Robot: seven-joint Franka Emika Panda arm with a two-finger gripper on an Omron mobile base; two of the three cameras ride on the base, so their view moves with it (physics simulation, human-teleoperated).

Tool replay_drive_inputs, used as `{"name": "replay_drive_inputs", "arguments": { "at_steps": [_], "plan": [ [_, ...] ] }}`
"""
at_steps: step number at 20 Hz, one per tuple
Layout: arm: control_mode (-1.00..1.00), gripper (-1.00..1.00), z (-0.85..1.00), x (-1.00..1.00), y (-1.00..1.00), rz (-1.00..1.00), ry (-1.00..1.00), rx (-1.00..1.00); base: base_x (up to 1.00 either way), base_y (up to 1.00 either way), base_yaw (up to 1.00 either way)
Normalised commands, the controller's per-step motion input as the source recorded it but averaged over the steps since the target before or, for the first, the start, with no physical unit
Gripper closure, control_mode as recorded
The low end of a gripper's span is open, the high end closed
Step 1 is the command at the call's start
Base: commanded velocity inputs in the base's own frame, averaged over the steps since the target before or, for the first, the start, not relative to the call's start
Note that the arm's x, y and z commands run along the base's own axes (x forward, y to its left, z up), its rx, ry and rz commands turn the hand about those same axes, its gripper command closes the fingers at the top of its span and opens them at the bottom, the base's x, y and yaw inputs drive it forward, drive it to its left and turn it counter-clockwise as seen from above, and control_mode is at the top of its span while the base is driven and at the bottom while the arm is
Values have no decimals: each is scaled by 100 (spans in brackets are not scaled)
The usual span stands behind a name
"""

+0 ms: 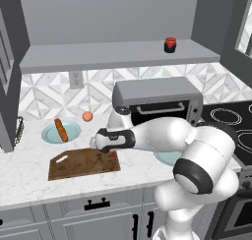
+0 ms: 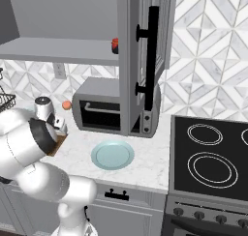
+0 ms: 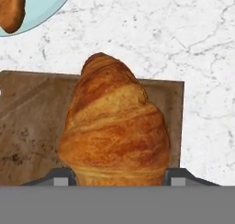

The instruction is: From the different types of pastries on the counter, select a croissant and place it on the cutting board. Then retrieve a jar of jam from the cabinet and place it alongside the croissant on the cutting board.

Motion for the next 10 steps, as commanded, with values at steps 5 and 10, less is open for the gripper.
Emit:
{"name": "replay_drive_inputs", "arguments": {
  "at_steps": [5, 10],
  "plan": [
    [-100, 100, -27, 0, 23, 0, 1, 0, 0, 0, 0],
    [-100, 100, -16, 0, 6, 0, 0, 0, 0, 0, 0]
  ]
}}
